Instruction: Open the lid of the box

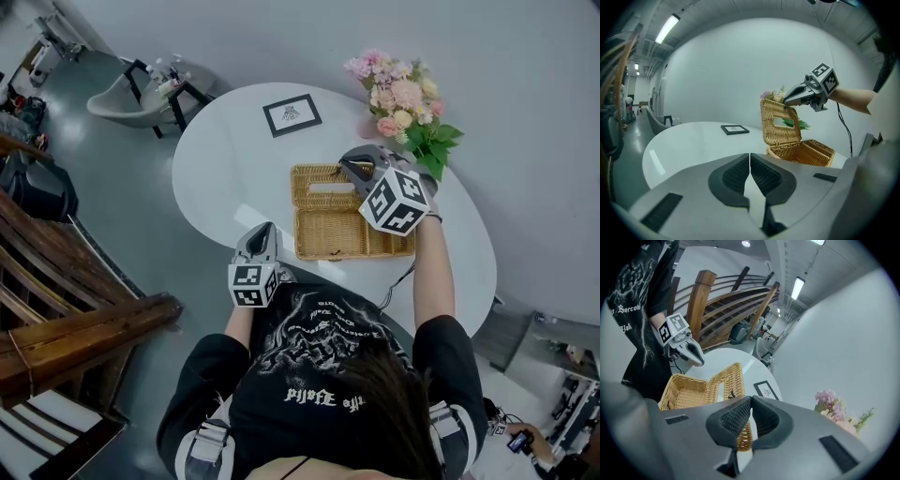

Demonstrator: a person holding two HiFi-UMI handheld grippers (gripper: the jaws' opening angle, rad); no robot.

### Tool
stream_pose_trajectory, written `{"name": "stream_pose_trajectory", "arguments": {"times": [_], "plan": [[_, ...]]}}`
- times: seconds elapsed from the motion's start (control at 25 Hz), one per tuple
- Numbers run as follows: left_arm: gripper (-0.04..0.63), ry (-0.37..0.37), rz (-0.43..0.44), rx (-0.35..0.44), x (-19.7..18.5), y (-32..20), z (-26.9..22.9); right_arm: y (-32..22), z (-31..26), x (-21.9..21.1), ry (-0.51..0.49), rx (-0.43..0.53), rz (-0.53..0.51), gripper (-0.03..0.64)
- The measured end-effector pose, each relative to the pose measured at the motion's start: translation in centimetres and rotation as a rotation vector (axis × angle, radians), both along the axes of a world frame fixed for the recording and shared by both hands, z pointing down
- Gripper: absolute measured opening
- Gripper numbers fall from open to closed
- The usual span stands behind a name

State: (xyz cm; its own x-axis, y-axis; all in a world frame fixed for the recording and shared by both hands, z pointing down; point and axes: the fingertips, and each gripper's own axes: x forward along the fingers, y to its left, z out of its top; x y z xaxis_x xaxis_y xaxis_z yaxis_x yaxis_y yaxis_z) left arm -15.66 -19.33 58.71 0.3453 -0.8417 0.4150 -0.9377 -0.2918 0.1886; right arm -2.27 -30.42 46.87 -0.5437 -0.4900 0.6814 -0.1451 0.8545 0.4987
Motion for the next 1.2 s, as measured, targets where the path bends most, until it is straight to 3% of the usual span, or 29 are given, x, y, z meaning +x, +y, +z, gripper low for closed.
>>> {"name": "stream_pose_trajectory", "arguments": {"times": [0.72, 1.2], "plan": [[0.025, 0.002, 0.013, -0.027, -0.8, -0.9, 0.6, -3.5, 2.7, -0.4, 0.007, -0.026, 0.101, 0.035], [0.026, -0.014, 0.027, -0.037, -1.0, -1.6, 0.8, -5.5, 4.9, -0.6, -0.021, -0.092, 0.163, 0.035]]}}
